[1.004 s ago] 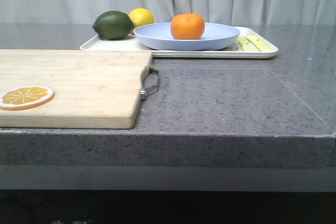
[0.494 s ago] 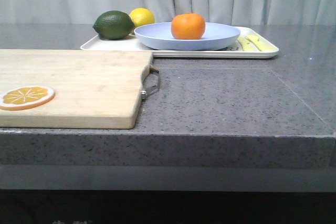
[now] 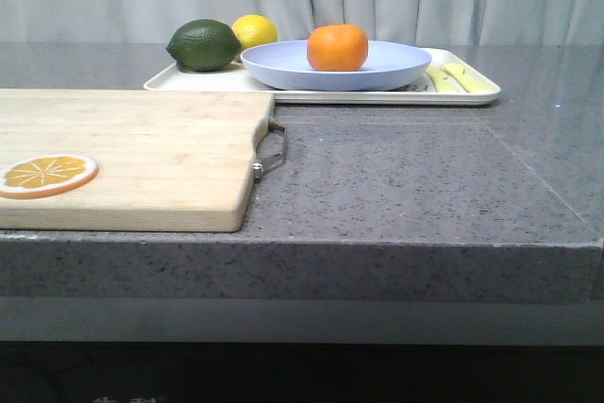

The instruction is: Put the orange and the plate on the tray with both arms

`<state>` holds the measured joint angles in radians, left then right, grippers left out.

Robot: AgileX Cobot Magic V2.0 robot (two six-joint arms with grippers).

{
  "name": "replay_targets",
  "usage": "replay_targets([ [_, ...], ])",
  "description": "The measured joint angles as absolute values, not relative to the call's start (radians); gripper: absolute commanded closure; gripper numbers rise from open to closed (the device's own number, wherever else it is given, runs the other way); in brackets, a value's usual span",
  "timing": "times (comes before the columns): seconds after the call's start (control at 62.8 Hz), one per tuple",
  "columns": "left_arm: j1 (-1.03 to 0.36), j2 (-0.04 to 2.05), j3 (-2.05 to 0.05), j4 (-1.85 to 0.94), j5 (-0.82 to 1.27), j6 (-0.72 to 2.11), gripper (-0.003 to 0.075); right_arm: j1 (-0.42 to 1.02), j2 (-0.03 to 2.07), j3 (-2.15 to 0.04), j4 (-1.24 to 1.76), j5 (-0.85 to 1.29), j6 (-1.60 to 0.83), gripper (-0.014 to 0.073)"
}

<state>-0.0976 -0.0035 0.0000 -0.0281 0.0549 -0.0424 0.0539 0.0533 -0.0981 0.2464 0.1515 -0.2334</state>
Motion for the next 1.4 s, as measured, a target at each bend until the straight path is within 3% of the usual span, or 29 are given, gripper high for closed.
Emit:
replay_targets([
  [0.143,-0.098,-0.004,0.0,-0.028,0.055,-0.042,0.0738,0.034,-0.006,0.016,0.246,0.109,-0.233,0.0662],
  [0.733,-0.098,-0.004,0.0,-0.028,0.055,-0.042,0.0738,0.018,-0.009,0.028,0.25,0.091,-0.233,0.0662],
  [1.052,-0.098,-0.004,0.0,-0.028,0.055,-0.042,0.0738,0.018,-0.009,0.028,-0.074,0.032,0.107,0.0662],
  [1.402,-0.098,-0.004,0.0,-0.028,0.055,-0.042,0.0738,0.018,-0.009,0.028,-0.093,0.032,0.095,0.0662],
])
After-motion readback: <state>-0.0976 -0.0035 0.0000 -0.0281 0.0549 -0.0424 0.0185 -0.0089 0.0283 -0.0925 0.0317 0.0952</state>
